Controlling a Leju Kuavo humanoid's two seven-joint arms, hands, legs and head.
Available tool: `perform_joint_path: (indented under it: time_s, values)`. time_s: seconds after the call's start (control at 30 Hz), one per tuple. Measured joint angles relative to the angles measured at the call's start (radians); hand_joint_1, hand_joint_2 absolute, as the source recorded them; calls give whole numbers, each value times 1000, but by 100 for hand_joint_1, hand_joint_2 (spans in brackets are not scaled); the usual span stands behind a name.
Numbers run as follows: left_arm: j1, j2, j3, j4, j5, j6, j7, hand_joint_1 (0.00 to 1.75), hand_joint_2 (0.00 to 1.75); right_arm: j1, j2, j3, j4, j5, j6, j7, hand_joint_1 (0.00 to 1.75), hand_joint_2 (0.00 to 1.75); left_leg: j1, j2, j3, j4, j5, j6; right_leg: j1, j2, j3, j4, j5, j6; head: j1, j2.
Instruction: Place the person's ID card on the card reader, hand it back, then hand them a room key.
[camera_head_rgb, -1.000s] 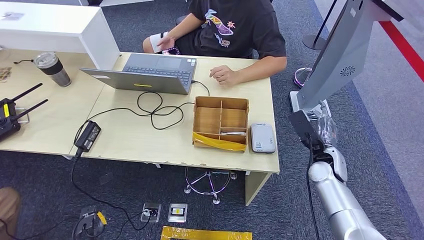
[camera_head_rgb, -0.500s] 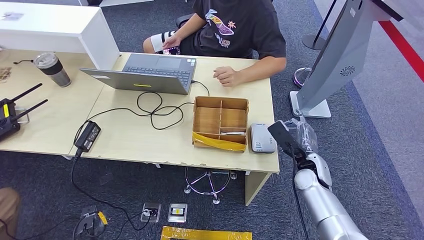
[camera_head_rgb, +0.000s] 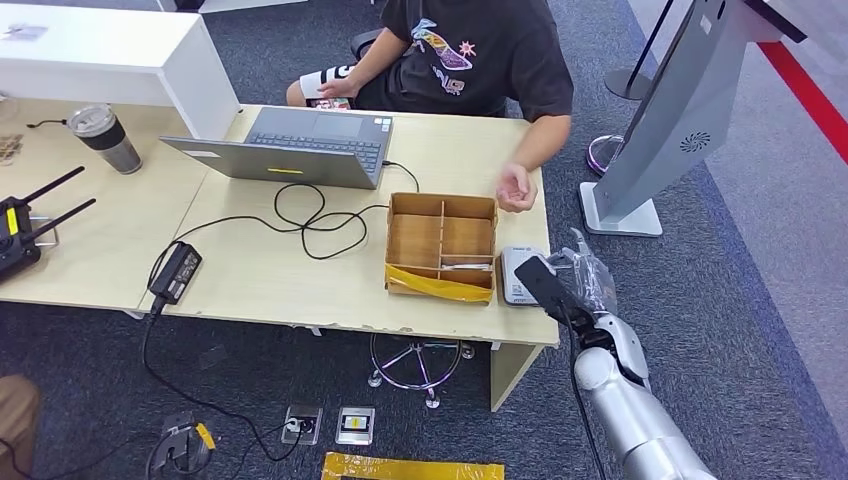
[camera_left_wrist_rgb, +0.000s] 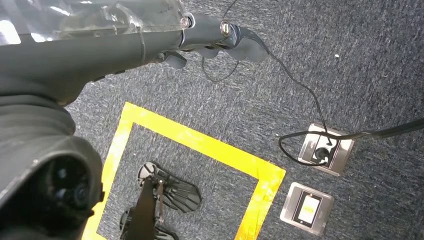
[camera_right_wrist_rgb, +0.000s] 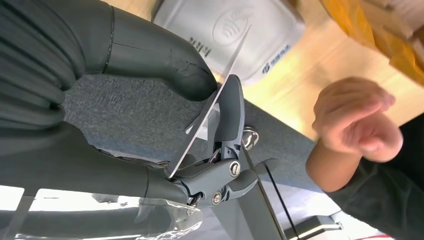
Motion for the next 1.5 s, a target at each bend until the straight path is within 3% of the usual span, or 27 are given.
perform_joint_path:
  time_s: [1.5]
  values:
    - [1, 3, 0, 0, 4, -5, 4, 0, 0, 10, 13, 69, 75, 45, 40, 62, 175, 175, 0, 0, 0, 0, 0, 0, 0, 0, 0, 0, 0, 0, 0, 0]
